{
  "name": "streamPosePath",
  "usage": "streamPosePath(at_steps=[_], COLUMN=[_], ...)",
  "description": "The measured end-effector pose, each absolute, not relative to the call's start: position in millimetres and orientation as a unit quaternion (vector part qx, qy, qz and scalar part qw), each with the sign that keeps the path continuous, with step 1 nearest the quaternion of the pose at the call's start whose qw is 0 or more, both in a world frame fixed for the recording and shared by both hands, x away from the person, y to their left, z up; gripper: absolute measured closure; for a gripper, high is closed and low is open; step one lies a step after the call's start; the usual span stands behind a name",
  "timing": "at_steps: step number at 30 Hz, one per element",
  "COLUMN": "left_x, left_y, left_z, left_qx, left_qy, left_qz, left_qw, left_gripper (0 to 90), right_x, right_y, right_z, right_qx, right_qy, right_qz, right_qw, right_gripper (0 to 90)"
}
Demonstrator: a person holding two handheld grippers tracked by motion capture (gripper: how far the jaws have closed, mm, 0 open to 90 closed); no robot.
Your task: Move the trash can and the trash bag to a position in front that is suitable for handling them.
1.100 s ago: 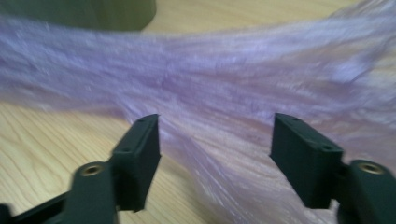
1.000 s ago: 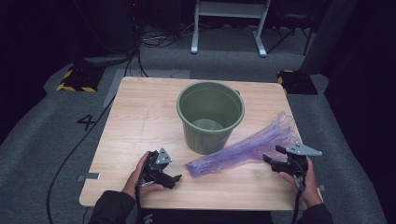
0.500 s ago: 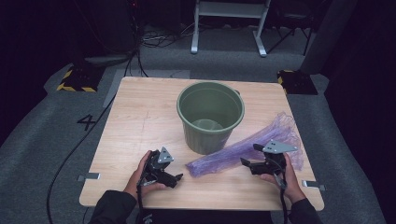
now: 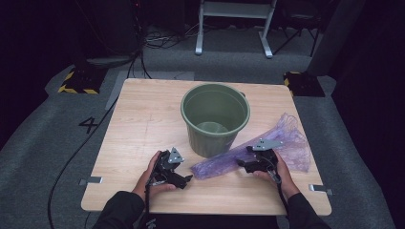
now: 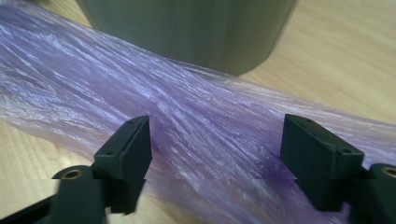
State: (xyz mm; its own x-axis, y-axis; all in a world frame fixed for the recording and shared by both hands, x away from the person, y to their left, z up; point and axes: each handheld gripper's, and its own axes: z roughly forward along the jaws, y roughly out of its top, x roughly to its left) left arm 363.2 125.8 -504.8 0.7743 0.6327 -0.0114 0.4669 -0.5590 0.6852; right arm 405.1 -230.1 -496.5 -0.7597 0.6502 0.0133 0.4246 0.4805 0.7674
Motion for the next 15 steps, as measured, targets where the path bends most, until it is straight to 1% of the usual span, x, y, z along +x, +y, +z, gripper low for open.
streamPosePath(at_steps=[5, 12, 15], left_x=[363, 359, 358], left_y=[126, 131, 137], left_z=[-505, -505, -505], left_qx=[0.875, 0.879, 0.875], left_qy=[0.312, 0.303, 0.313], left_qz=[0.119, 0.115, 0.120], left_qw=[0.349, 0.350, 0.348], left_gripper=[0.1, 0.2, 0.2], right_x=[409, 410, 409], right_y=[-233, -240, -243], right_z=[-500, -501, -501], right_qx=[0.330, 0.328, 0.326], right_qy=[0.846, 0.848, 0.848], right_qz=[0.395, 0.392, 0.392], right_qw=[0.141, 0.142, 0.144], right_gripper=[39.6, 50.5, 55.6])
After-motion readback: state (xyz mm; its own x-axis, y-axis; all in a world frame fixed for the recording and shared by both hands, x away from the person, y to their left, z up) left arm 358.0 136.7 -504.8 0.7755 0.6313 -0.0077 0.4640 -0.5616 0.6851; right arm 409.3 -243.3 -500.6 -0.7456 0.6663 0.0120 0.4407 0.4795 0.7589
